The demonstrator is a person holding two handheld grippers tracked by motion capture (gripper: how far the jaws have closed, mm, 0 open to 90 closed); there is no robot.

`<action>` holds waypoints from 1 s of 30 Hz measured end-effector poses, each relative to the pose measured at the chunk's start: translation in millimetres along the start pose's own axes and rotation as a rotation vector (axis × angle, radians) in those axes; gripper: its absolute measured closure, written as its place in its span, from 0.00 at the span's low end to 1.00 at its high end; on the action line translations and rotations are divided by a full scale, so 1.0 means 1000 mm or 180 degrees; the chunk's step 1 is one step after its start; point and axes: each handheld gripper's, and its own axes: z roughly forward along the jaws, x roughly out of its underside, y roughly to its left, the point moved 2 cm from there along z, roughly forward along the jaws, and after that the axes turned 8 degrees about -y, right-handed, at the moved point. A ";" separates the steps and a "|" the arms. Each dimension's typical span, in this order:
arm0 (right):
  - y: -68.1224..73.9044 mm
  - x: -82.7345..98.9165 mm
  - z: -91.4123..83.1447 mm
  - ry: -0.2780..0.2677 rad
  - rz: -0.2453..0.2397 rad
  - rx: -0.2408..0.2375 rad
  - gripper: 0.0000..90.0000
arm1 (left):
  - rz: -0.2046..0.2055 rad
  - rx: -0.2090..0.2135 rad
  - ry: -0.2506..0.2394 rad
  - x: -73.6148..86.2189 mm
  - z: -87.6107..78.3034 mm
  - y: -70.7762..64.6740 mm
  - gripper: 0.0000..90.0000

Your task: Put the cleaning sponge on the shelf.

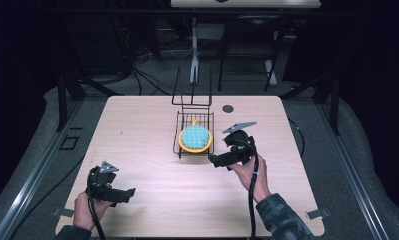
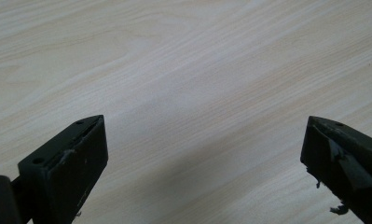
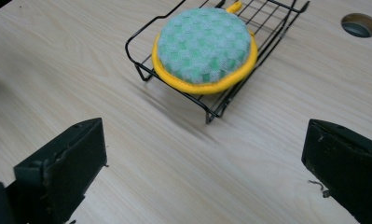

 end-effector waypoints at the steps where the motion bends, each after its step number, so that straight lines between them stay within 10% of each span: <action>1: -0.002 0.002 -0.004 -0.0004 -0.0004 0.0009 0.00 | 0.0003 -0.0002 -0.0006 0.000 0.000 0.000 0.01; 16: -0.037 0.055 -0.064 0.0000 0.0179 0.0255 0.00 | 0.0014 0.0044 0.0052 0.001 0.003 -0.002 0.01; 30: -0.055 0.128 -0.069 0.0278 0.0328 0.0389 0.00 | 0.0015 0.0066 0.0084 0.002 0.004 -0.002 0.01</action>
